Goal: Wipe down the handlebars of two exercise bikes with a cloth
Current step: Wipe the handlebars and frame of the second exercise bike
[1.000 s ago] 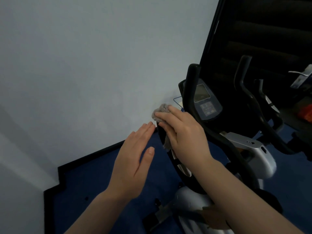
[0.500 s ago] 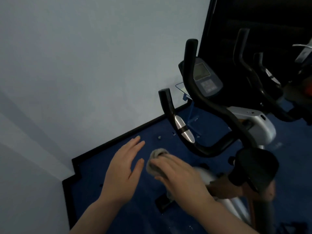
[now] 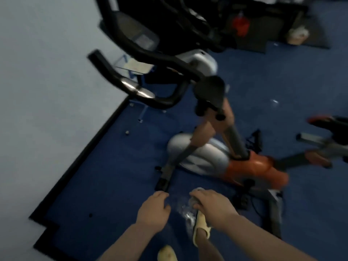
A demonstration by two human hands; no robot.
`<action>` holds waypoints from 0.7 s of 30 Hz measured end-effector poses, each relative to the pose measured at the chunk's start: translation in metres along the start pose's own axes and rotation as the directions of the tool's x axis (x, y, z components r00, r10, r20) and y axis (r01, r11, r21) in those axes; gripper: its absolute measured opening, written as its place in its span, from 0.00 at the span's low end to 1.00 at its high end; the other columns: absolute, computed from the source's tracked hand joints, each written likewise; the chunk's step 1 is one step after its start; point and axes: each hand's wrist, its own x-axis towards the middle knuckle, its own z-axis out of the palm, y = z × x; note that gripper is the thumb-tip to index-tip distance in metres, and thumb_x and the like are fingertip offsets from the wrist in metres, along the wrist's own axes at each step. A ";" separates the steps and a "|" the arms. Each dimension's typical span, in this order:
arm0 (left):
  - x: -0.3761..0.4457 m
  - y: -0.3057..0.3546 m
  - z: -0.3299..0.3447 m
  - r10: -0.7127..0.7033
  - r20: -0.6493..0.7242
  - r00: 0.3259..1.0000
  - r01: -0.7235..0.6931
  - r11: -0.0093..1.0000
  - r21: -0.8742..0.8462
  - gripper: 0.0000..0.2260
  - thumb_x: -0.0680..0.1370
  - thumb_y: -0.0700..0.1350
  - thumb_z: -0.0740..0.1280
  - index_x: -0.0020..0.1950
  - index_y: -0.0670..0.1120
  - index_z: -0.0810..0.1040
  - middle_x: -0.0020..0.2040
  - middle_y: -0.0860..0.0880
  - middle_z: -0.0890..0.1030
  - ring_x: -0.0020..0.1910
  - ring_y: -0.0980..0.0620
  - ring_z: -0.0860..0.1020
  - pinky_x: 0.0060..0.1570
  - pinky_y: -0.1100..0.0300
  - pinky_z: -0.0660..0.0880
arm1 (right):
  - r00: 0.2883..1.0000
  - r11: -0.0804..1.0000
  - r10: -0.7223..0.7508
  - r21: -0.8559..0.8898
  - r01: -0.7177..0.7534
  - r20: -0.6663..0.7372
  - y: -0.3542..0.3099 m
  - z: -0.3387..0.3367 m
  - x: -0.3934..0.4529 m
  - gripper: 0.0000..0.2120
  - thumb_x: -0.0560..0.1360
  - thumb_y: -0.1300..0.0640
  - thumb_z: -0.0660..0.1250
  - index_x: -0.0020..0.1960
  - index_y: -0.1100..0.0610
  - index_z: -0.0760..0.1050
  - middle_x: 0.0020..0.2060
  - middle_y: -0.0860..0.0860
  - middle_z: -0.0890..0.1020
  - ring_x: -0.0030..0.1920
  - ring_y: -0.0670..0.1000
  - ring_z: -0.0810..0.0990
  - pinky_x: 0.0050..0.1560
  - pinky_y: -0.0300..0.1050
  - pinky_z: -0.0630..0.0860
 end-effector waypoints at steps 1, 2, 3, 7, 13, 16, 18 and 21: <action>0.004 0.009 0.008 0.029 0.048 0.998 -0.031 0.999 0.026 0.18 0.81 0.47 0.56 0.71 0.49 0.68 0.70 0.54 0.68 0.64 0.55 0.70 0.64 0.62 0.67 | 0.998 0.998 0.061 0.003 -0.061 0.007 0.012 0.005 -0.016 0.18 0.78 0.54 0.60 0.68 0.47 0.65 0.66 0.45 0.71 0.63 0.51 0.71 0.55 0.46 0.70; 0.009 0.020 0.017 0.058 0.095 0.994 -0.063 0.996 0.056 0.18 0.81 0.48 0.56 0.71 0.49 0.68 0.69 0.55 0.68 0.62 0.55 0.71 0.62 0.61 0.69 | 0.993 0.993 0.117 0.009 -0.117 0.009 0.025 0.010 -0.031 0.18 0.78 0.56 0.61 0.66 0.48 0.65 0.66 0.46 0.71 0.62 0.52 0.71 0.52 0.46 0.70; 0.013 0.031 0.027 0.088 0.139 0.986 -0.101 0.991 0.086 0.18 0.81 0.49 0.56 0.70 0.50 0.68 0.69 0.55 0.69 0.61 0.55 0.71 0.61 0.60 0.70 | 0.986 0.986 0.166 0.023 -0.167 0.010 0.038 0.014 -0.047 0.18 0.77 0.56 0.62 0.65 0.49 0.65 0.65 0.46 0.72 0.61 0.53 0.72 0.50 0.45 0.69; 0.018 0.087 0.071 0.225 0.285 0.932 -0.284 0.941 0.184 0.17 0.80 0.49 0.57 0.68 0.51 0.70 0.67 0.55 0.70 0.62 0.54 0.72 0.60 0.59 0.70 | 0.935 0.931 0.355 0.090 -0.353 -0.002 0.090 0.029 -0.121 0.21 0.75 0.58 0.65 0.65 0.49 0.64 0.65 0.47 0.71 0.61 0.52 0.71 0.47 0.44 0.66; 0.007 0.181 0.152 0.340 0.471 0.814 -0.486 0.843 0.230 0.15 0.79 0.50 0.57 0.65 0.52 0.72 0.66 0.55 0.70 0.59 0.55 0.72 0.57 0.59 0.71 | 0.775 0.743 0.630 0.323 -0.586 -0.043 0.169 0.055 -0.230 0.14 0.80 0.50 0.58 0.65 0.46 0.63 0.61 0.46 0.74 0.56 0.52 0.74 0.45 0.46 0.72; 0.003 0.241 0.196 0.383 0.510 0.770 -0.550 0.804 0.226 0.17 0.79 0.50 0.57 0.68 0.53 0.69 0.69 0.56 0.68 0.61 0.55 0.72 0.57 0.61 0.70 | 0.690 0.636 0.723 0.433 -0.639 -0.042 0.210 0.065 -0.283 0.14 0.80 0.46 0.57 0.65 0.45 0.64 0.59 0.45 0.76 0.53 0.52 0.77 0.47 0.49 0.76; -0.002 0.284 0.226 0.403 0.523 0.751 -0.578 0.784 0.226 0.18 0.79 0.50 0.57 0.69 0.53 0.69 0.70 0.55 0.67 0.62 0.54 0.72 0.57 0.59 0.71 | 0.642 0.574 0.766 0.493 -0.654 -0.039 0.238 0.069 -0.319 0.14 0.80 0.43 0.55 0.64 0.44 0.64 0.58 0.45 0.76 0.53 0.51 0.77 0.46 0.47 0.74; -0.009 0.347 0.271 0.443 0.543 0.713 -0.630 0.744 0.220 0.18 0.79 0.51 0.57 0.69 0.53 0.69 0.70 0.55 0.68 0.62 0.53 0.72 0.58 0.57 0.72 | 0.595 0.520 0.803 0.528 -0.672 -0.034 0.281 0.074 -0.370 0.13 0.80 0.42 0.53 0.61 0.45 0.65 0.57 0.46 0.77 0.52 0.51 0.76 0.46 0.46 0.73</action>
